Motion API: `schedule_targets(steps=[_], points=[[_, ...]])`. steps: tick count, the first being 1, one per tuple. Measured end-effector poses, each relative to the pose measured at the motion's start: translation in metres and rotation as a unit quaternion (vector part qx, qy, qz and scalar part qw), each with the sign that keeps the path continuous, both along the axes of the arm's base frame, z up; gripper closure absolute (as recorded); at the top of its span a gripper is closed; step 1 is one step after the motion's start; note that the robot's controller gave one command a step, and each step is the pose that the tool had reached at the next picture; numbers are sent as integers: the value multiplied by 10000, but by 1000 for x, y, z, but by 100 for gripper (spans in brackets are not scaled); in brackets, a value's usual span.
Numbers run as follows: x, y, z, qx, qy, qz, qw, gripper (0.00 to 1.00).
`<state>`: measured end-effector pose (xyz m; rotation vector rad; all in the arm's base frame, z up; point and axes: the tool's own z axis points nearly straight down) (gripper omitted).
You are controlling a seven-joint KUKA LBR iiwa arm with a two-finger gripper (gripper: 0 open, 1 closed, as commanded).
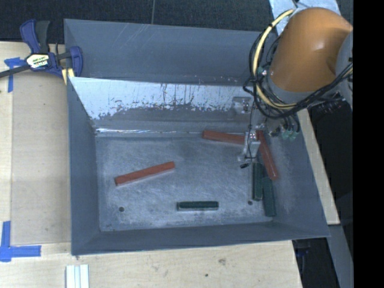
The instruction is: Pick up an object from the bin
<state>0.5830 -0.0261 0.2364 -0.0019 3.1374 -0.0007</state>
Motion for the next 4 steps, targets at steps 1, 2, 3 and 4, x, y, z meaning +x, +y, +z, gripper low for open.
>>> schedule_targets(steps=[1,2,3,4], points=[[-28,79,-138,3,14,767,9970,0],[-12,154,-166,10,-3,-116,9999,0],[-11,154,-165,11,-17,-113,9999,100],[5,155,10,4,-38,930,9957,100]])
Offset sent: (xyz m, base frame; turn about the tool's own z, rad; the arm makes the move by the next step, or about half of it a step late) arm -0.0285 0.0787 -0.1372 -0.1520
